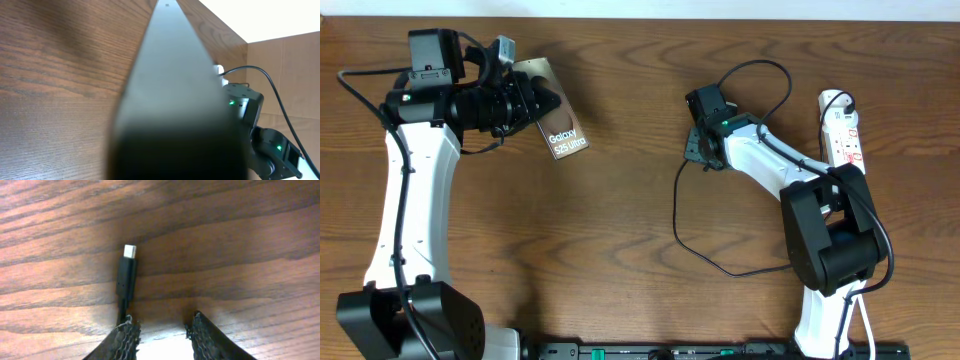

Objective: Plug charger to phone and switch on socket

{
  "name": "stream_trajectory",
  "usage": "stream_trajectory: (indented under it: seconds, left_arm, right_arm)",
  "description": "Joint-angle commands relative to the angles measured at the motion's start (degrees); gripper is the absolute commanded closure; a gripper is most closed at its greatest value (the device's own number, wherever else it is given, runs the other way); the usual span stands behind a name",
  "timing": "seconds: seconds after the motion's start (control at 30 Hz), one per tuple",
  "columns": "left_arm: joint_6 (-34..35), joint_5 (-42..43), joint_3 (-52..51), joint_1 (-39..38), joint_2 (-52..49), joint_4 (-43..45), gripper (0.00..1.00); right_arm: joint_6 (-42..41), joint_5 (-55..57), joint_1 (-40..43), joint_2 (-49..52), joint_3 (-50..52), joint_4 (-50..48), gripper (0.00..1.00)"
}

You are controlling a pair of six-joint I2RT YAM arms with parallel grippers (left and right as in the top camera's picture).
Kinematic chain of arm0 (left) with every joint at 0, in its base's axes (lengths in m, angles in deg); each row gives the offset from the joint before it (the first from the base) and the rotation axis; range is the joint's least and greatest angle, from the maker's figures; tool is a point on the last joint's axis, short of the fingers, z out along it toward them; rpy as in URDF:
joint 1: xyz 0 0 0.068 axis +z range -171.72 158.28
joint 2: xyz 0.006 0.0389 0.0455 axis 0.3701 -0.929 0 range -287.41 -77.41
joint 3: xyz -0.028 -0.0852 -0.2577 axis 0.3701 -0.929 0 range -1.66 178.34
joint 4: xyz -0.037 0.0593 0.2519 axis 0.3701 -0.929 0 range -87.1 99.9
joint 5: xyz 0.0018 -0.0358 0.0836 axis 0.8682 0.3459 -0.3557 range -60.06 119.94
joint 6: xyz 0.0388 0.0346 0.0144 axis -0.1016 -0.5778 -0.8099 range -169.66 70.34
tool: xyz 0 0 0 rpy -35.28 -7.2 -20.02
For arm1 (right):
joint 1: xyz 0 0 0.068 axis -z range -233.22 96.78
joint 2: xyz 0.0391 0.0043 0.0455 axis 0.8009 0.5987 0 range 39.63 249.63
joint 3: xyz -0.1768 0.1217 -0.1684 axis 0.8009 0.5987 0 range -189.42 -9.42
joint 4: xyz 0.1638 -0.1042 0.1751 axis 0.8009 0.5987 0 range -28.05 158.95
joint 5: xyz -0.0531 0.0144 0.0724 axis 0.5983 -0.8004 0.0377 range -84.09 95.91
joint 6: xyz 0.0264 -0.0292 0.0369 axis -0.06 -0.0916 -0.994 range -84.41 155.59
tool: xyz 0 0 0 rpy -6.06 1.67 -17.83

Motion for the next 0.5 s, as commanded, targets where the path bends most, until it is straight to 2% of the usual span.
stream_trajectory:
  seconds: [0.0, 0.17, 0.47]
  left_arm:
    - [-1.01, 1.11, 0.85, 0.09, 0.83, 0.28, 0.93]
    - [-1.01, 1.11, 0.85, 0.09, 0.83, 0.31, 0.93]
    - [-1.01, 1.11, 0.85, 0.09, 0.83, 0.26, 0.93]
  right_arm:
    - [-0.74, -7.15, 0.02, 1.40, -0.11, 0.26, 0.63]
    - [-0.70, -5.66, 0.09, -0.09, -1.62, 4.37, 0.54]
    - [-1.27, -2.84, -0.59, -0.28, -3.58, 0.15, 0.52]
